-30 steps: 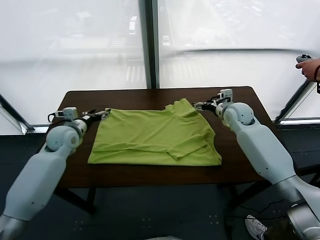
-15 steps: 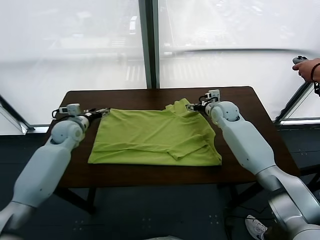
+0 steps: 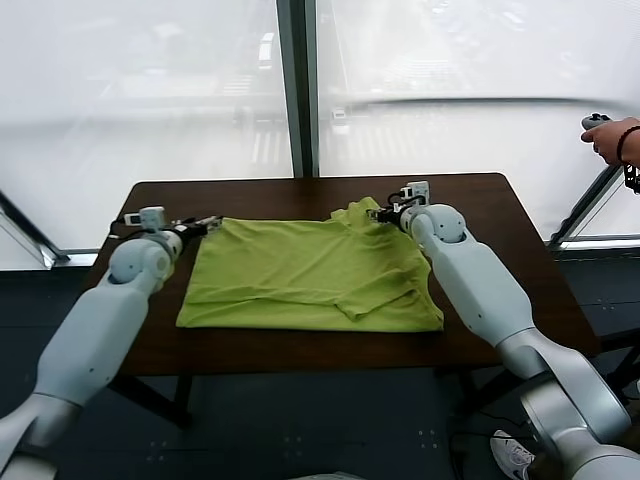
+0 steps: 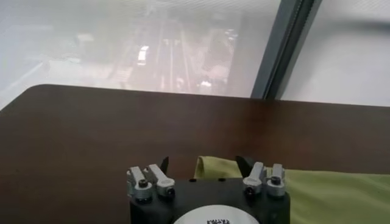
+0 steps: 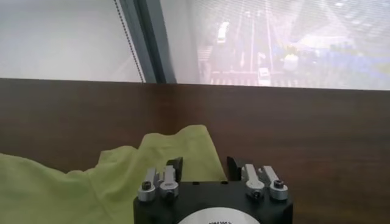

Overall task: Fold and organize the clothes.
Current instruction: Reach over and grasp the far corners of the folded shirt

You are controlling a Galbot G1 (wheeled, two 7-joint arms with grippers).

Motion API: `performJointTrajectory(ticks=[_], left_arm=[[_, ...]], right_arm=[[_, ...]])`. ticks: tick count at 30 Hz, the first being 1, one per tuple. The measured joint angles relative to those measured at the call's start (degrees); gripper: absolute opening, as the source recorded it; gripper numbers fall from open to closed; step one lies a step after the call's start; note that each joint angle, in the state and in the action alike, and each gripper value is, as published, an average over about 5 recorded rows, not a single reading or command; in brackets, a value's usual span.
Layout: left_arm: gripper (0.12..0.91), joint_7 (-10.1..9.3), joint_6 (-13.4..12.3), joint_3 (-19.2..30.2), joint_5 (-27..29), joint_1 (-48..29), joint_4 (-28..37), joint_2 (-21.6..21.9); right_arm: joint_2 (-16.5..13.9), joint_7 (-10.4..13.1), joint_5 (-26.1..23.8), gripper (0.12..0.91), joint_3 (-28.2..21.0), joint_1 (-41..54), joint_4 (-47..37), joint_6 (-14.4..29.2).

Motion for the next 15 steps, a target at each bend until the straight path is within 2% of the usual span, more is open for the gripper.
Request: performJointTrajectory(ticks=[4,7,12,15], left_arm=[[0.749,0.59,-0.24,0.3,0.44,-0.37,0.76,-0.55],[0.673,0.95,-0.42,0.55,0.59,-0.61,1.29,-0.79],[0.46,1.28,-0.86,0.69,0.76,-0.92,2.33,-1.06],[0.395,1.51,-1.07,0.73,0.87,-1.1,2.95,-1.2]], right_arm=[[0.03,-0.03,-0.03,0.285,0.03,-0.11,0.0,0.07],[0.11,-0.05,-0.11,0.217,0.04,-0.2,0.0,0.2],[0.15,-0.09,-0.2,0.149,0.09,-0.38,0.0,0.7],[0.14,-0.21,-0.21,0.141,0.23,-0.52,0.02,1.13]])
